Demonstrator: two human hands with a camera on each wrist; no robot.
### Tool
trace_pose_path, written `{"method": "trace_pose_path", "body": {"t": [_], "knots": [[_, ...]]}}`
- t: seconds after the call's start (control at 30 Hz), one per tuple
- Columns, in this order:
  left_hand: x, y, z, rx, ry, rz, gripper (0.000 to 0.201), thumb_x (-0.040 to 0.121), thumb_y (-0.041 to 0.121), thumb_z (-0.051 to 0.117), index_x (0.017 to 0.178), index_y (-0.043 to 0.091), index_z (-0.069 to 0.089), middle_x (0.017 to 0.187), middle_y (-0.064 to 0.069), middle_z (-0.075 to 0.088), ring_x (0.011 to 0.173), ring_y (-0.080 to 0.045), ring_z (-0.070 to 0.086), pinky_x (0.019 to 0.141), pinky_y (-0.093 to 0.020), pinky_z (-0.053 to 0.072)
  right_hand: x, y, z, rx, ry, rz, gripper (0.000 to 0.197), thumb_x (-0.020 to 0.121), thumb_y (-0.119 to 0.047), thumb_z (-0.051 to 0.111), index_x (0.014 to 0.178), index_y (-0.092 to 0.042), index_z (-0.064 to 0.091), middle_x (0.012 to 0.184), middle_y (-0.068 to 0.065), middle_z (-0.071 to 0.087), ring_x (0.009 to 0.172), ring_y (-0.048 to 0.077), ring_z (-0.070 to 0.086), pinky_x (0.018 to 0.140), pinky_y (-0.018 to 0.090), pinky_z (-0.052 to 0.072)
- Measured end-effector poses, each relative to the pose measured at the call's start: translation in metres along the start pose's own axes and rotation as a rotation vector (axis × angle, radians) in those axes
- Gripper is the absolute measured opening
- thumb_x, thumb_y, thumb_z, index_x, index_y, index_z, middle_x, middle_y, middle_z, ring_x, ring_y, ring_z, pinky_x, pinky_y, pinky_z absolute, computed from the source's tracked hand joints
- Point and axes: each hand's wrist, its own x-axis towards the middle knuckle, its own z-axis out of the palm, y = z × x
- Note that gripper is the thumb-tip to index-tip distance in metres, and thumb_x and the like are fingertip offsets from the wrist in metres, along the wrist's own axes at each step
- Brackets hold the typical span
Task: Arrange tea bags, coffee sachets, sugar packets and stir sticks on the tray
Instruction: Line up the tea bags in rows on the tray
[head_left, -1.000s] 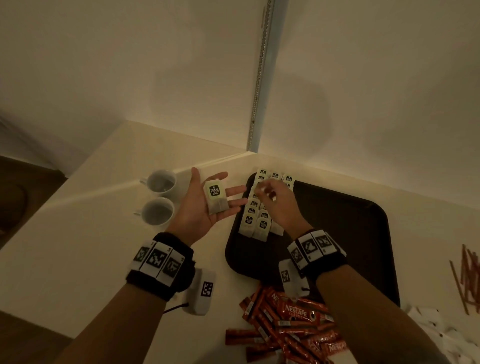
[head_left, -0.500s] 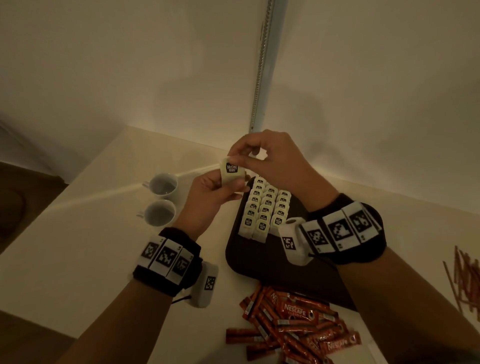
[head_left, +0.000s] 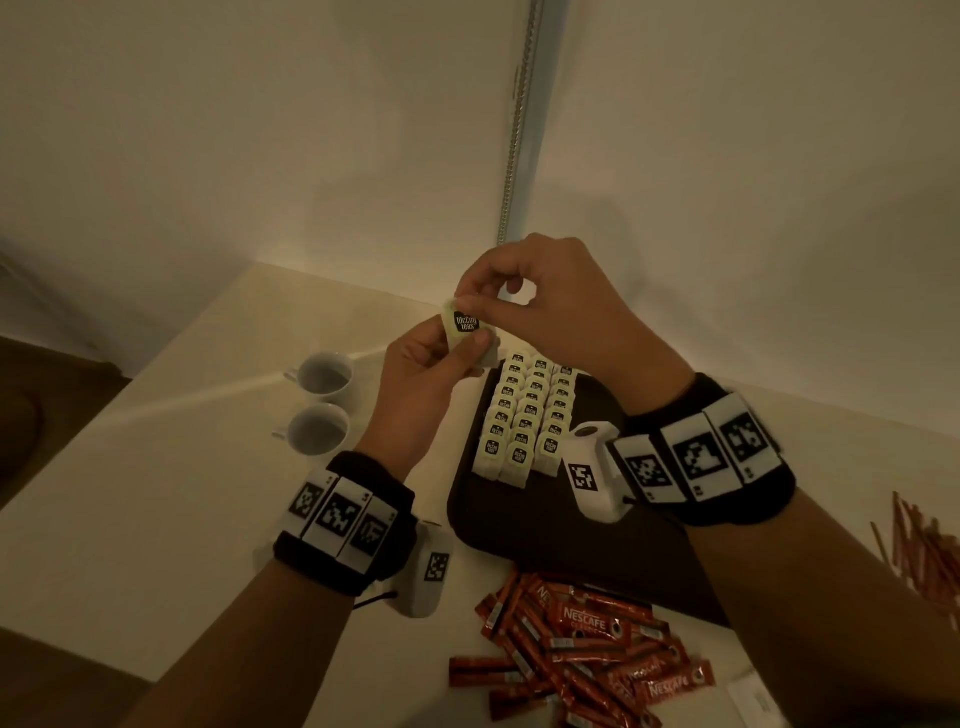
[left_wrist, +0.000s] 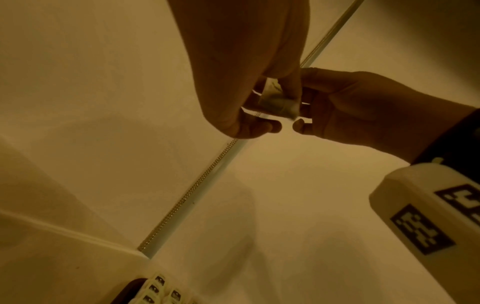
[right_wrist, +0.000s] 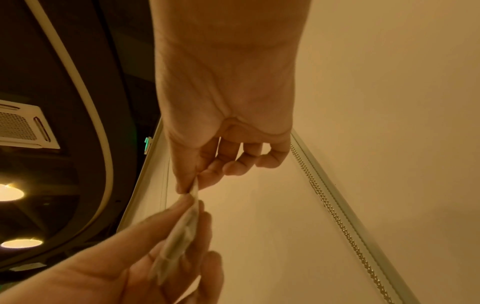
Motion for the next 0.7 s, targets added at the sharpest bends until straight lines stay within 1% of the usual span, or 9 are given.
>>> {"method": "trace_pose_path", "body": {"t": [0.07, 0.13, 0.2, 0.33, 0.43, 0.5, 0.6, 0.67, 0.7], "knots": [[0.001, 0.000, -0.002, -0.001, -0.017, 0.003, 0.011, 0.075, 0.028, 0.070, 0.083, 0.031, 0.076, 0.082, 0.004, 0.073, 0.078, -0.010, 0.067, 0.071, -0.022, 0.050, -0.001, 0.002, 0.001, 0.022, 0.010, -0.002, 0.006, 0.083, -0.023, 0.069, 0.085, -0.019, 0.072, 0.073, -0.014, 0.066, 0.070, -0.005, 0.055, 0.069, 0.007, 0.036], [0.001, -0.002, -0.005, -0.012, -0.051, -0.004, 0.017, 0.076, 0.016, 0.072, 0.088, 0.028, 0.076, 0.089, 0.003, 0.074, 0.084, -0.011, 0.068, 0.073, -0.021, 0.051, -0.002, 0.005, 0.000, 0.061, 0.030, 0.022, 0.005, 0.083, -0.023, 0.069, 0.085, -0.019, 0.072, 0.074, -0.014, 0.066, 0.070, -0.003, 0.056, 0.068, 0.008, 0.037], [-0.001, -0.004, -0.005, 0.008, -0.050, -0.008, 0.018, 0.077, 0.013, 0.074, 0.092, 0.024, 0.075, 0.091, 0.003, 0.075, 0.087, -0.010, 0.069, 0.074, -0.019, 0.051, -0.004, 0.009, 0.000, 0.093, 0.041, 0.046, 0.005, 0.083, -0.023, 0.070, 0.085, -0.019, 0.072, 0.075, -0.014, 0.067, 0.070, -0.002, 0.057, 0.067, 0.009, 0.038], [-0.008, -0.007, 0.000, 0.039, -0.022, -0.034, 0.022, 0.078, 0.011, 0.064, 0.099, 0.008, 0.068, 0.086, 0.005, 0.075, 0.085, -0.006, 0.069, 0.074, -0.016, 0.050, -0.012, 0.015, 0.002, 0.135, 0.025, 0.078, 0.004, 0.083, -0.021, 0.070, 0.085, -0.019, 0.072, 0.078, -0.007, 0.070, 0.072, 0.005, 0.060, 0.068, 0.018, 0.045], [-0.015, -0.013, -0.005, 0.077, -0.059, -0.106, 0.036, 0.079, 0.002, 0.064, 0.113, 0.013, 0.062, 0.098, 0.002, 0.074, 0.094, -0.011, 0.069, 0.078, -0.018, 0.051, -0.024, 0.023, 0.005, 0.180, 0.027, 0.143, 0.002, 0.082, -0.020, 0.071, 0.084, -0.020, 0.071, 0.077, -0.005, 0.069, 0.070, 0.006, 0.058, 0.060, 0.009, 0.040], [-0.022, -0.019, -0.019, 0.176, -0.061, -0.167, 0.042, 0.075, 0.011, 0.070, 0.115, 0.020, 0.060, 0.107, 0.001, 0.072, 0.099, -0.014, 0.068, 0.081, -0.022, 0.051, -0.037, 0.034, 0.007, 0.176, -0.009, 0.227, 0.003, 0.082, -0.018, 0.071, 0.085, -0.018, 0.071, 0.077, -0.006, 0.068, 0.069, 0.001, 0.058, 0.063, 0.005, 0.041], [-0.041, -0.026, -0.048, 0.348, -0.049, -0.235, 0.032, 0.075, 0.022, 0.076, 0.105, 0.024, 0.065, 0.102, 0.000, 0.072, 0.094, -0.016, 0.068, 0.081, -0.024, 0.051, -0.063, 0.063, 0.019, 0.092, -0.130, 0.395, 0.008, 0.083, -0.014, 0.069, 0.090, -0.012, 0.071, 0.080, -0.007, 0.066, 0.067, -0.006, 0.056, 0.067, 0.001, 0.041], [-0.057, -0.029, -0.069, 0.429, -0.023, -0.271, 0.020, 0.080, 0.022, 0.067, 0.100, 0.021, 0.067, 0.096, 0.002, 0.072, 0.086, -0.015, 0.068, 0.076, -0.023, 0.053, -0.084, 0.087, 0.034, 0.038, -0.227, 0.512, 0.010, 0.085, -0.014, 0.067, 0.094, -0.011, 0.069, 0.087, -0.001, 0.067, 0.074, -0.001, 0.058, 0.068, 0.002, 0.044], [-0.065, -0.030, -0.078, 0.465, -0.001, -0.286, 0.016, 0.084, 0.017, 0.067, 0.099, 0.018, 0.067, 0.093, 0.002, 0.072, 0.083, -0.015, 0.068, 0.074, -0.022, 0.053, -0.095, 0.098, 0.042, 0.022, -0.275, 0.568, 0.010, 0.086, -0.014, 0.066, 0.096, -0.012, 0.068, 0.092, 0.001, 0.067, 0.079, 0.005, 0.060, 0.071, 0.006, 0.046]]}}
